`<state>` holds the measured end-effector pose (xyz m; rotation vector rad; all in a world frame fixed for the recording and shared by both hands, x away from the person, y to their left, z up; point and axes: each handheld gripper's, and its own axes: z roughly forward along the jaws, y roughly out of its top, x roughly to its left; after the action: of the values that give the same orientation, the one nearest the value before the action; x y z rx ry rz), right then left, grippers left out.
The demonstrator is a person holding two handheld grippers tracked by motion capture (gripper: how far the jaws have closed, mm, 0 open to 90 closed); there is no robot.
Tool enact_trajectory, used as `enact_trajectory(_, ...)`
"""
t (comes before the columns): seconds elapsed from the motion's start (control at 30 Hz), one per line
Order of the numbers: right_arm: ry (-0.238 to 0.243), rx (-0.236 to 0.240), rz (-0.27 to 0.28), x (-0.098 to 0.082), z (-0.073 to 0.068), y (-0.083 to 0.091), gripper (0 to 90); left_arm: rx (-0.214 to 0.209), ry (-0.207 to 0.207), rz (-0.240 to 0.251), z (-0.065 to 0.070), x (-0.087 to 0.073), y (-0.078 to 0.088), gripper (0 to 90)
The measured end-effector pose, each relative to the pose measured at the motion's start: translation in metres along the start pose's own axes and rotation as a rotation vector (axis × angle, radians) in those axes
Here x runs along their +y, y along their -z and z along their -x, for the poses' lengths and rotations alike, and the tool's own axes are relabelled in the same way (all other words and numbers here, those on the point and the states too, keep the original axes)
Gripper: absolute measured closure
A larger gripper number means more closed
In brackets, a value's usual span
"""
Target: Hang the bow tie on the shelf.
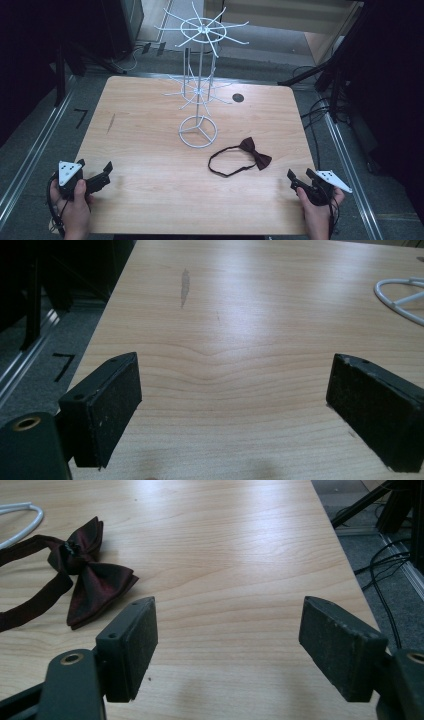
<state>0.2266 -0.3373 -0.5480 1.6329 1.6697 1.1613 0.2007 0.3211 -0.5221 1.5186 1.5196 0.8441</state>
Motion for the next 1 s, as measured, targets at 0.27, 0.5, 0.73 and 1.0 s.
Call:
enact_trajectory(0.27, 0.085, 0.057, -0.005, 0.011, -0.024, 0.006, 23.1, -0.033, 0.010, -0.011, -0.001, 0.001, -0.002, 8.3)
enact_trajectory(0.5, 0.115, 0.110, -0.026, 0.021, -0.038, 0.004, 19.7, -0.062, 0.021, -0.014, -0.003, 0.001, -0.002, 8.3)
enact_trajectory(0.73, 0.172, 0.188, -0.096, 0.032, -0.055, 0.000, 8.8, -0.074, 0.021, -0.020, -0.003, 0.001, -0.003, 8.3)
enact_trajectory(1.0, 0.284, 0.225, -0.200, 0.036, -0.080, -0.013, 0.0, -0.086, 0.033, -0.021, -0.004, 0.001, -0.003, 8.3)
